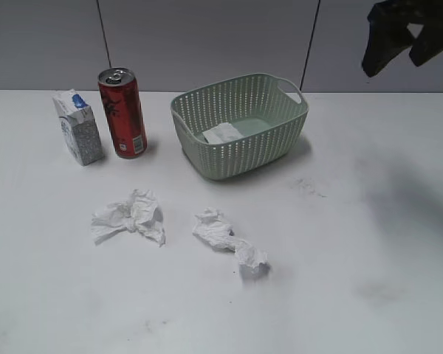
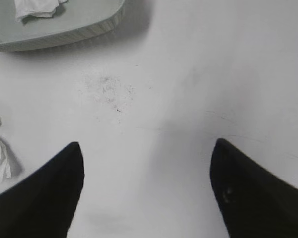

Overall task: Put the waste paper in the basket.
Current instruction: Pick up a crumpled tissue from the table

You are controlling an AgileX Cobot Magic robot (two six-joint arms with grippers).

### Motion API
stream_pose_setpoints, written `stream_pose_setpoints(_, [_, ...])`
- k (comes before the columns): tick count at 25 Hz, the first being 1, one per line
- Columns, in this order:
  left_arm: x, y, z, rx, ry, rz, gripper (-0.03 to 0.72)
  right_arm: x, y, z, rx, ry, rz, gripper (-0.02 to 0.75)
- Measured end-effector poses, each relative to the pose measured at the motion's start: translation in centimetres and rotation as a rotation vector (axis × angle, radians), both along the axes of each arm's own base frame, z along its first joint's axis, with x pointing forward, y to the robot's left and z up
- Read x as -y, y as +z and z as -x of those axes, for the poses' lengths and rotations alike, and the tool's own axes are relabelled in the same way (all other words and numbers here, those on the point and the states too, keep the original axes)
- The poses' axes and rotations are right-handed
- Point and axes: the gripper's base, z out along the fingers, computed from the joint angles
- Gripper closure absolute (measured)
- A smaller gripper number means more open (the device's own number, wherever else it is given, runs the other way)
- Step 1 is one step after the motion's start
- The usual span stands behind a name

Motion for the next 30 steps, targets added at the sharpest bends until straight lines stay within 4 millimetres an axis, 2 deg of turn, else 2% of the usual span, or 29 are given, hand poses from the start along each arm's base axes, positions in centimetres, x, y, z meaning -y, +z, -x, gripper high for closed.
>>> stream_pose_setpoints(6, [0.0,0.0,0.0,0.000,0.000,0.000,0.097,0.5,2.8,2.1,0.062,0.000,-0.017,0.146])
stream_pose_setpoints(10, [0.0,0.0,0.0,0.000,0.000,0.000,0.097,1.7,4.0,5.4,0.084,-0.007,0.021,0.146])
stream_pose_setpoints(13, [0.0,0.0,0.0,0.000,0.000,0.000,0.097,3.0,4.0,8.5,0.105,-0.033,0.078,0.146])
stream_pose_setpoints(19, [0.0,0.0,0.0,0.000,0.000,0.000,0.097,4.8,2.7,15.4,0.187,-0.051,0.073,0.146])
stream_pose_setpoints(24, [0.0,0.0,0.0,0.000,0.000,0.000,0.097,6.1,0.3,21.3,0.238,-0.055,0.048,0.146])
stream_pose_setpoints(30, [0.0,0.0,0.0,0.000,0.000,0.000,0.097,7.5,-3.2,27.4,0.329,-0.061,0.012,0.148])
